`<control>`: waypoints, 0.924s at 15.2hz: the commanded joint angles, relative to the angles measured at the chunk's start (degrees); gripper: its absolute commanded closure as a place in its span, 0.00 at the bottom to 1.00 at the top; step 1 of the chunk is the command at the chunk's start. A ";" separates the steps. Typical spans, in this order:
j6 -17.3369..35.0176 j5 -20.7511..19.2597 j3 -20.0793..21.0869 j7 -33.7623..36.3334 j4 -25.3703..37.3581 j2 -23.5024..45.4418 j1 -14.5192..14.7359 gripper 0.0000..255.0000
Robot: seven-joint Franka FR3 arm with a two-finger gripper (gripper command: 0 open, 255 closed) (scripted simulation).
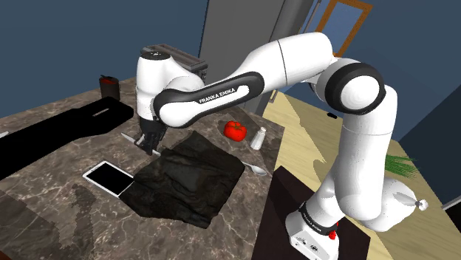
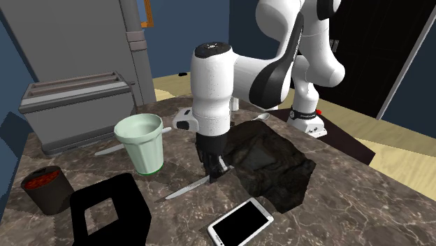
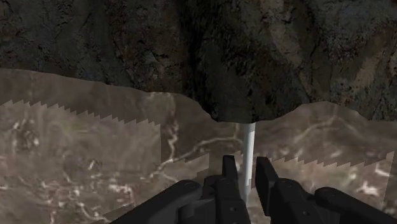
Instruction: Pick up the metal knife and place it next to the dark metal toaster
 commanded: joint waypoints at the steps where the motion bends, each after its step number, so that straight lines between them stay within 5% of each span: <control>1: 0.00 0.00 0.00 0.00 0.00 0.00 0.00 1.00; 14: -4.36 1.05 0.51 -0.72 2.08 -2.40 -0.29 1.00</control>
